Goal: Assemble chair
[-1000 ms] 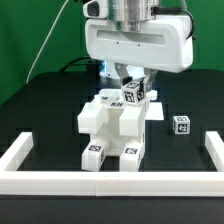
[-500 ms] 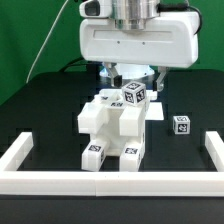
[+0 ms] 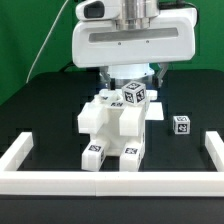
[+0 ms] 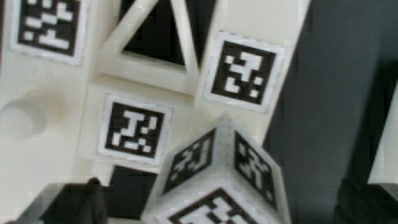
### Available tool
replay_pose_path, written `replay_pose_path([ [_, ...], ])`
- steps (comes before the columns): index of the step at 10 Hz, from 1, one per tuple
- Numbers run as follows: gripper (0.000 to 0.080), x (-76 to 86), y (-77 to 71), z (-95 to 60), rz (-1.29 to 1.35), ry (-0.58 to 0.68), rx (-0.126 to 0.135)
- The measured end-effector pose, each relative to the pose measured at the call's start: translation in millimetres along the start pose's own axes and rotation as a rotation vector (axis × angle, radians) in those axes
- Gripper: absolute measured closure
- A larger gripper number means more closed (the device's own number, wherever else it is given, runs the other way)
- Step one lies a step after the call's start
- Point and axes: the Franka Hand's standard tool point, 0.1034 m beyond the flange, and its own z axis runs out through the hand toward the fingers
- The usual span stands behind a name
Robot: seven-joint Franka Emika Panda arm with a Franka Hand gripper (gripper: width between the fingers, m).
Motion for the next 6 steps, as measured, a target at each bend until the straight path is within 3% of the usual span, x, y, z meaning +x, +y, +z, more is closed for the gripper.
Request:
replay_pose_path([
  [3, 0.0151, -7.3, -8.4, 7.2, -0.177, -0.068, 0.027],
  [6, 0.0151, -7.3, -6.1, 8.5, -0.210, -0.072, 0.029],
])
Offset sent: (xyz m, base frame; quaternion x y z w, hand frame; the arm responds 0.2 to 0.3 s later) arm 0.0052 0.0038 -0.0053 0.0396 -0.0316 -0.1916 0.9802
